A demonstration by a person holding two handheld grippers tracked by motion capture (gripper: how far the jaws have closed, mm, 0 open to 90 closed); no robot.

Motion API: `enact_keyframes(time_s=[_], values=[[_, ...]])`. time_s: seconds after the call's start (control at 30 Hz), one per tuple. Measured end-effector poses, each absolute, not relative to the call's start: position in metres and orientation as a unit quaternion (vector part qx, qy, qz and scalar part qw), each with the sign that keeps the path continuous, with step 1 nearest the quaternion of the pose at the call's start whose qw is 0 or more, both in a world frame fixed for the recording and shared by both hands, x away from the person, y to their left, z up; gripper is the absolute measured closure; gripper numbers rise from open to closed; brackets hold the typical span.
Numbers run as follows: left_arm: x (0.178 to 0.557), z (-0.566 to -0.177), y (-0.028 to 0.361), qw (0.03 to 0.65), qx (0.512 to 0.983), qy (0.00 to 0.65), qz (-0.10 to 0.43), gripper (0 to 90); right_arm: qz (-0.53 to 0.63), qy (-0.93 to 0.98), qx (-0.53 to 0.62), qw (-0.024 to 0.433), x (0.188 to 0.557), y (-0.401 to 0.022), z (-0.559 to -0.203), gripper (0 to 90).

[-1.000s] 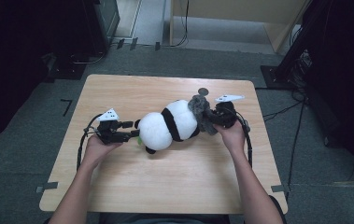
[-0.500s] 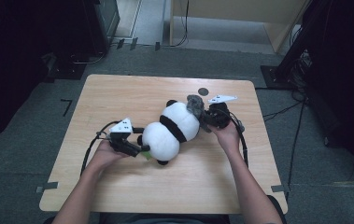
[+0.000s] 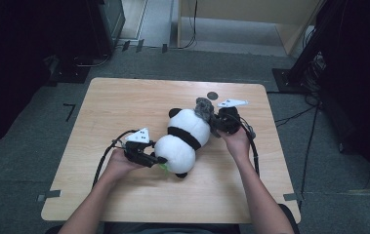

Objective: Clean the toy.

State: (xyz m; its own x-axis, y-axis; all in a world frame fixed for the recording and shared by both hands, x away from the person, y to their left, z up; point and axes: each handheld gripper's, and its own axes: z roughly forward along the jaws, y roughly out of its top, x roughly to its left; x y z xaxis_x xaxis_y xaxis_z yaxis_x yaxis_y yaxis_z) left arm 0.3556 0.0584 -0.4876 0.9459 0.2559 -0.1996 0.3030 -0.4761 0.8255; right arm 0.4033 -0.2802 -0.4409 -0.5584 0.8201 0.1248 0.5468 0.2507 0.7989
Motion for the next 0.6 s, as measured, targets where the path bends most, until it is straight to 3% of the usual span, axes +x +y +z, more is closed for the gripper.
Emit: enact_keyframes(time_s=[0.17, 0.6], values=[[0.354, -0.478, 0.060, 0.499, 0.848, 0.178, -0.021, 50.9, 0.442, 0.754, 0.459, 0.157, 0.403, -0.299, -0.435, 78.9], [0.361, -0.457, 0.083, 0.554, 0.787, 0.272, -0.003, 51.6, 0.473, 0.748, 0.446, 0.132, 0.381, -0.300, -0.408, 77.7]])
